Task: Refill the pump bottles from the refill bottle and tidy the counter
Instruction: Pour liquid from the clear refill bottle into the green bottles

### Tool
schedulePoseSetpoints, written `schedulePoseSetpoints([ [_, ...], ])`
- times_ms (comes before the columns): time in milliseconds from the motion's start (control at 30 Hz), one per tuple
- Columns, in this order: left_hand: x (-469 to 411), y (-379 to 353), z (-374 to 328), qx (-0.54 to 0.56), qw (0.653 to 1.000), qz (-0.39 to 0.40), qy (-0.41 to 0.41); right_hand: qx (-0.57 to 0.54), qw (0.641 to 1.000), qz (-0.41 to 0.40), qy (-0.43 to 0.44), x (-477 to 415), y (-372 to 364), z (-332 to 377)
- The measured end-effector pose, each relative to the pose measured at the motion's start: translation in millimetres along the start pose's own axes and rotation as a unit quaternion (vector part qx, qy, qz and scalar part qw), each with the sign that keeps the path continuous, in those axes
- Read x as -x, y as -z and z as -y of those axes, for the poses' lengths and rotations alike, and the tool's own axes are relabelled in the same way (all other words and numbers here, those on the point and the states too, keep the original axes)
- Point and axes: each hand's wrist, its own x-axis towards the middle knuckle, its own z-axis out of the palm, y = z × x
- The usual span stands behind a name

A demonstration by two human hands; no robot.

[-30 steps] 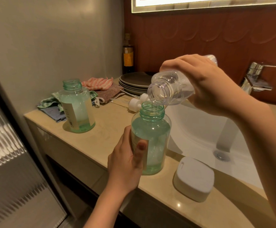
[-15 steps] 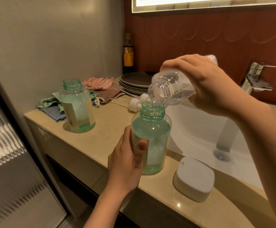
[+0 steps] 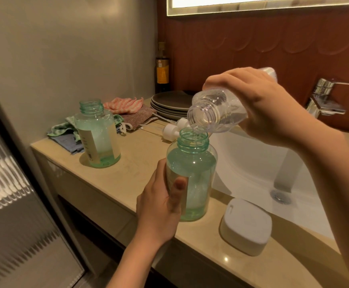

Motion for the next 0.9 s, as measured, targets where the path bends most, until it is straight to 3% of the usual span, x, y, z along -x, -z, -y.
schedulePoseSetpoints([
  [900, 0.5, 0.4, 0.8, -0.005, 1.000, -0.004, -0.004, 0.003, 1.000, 0.007, -0.008, 0.1, 1.5, 2.2],
])
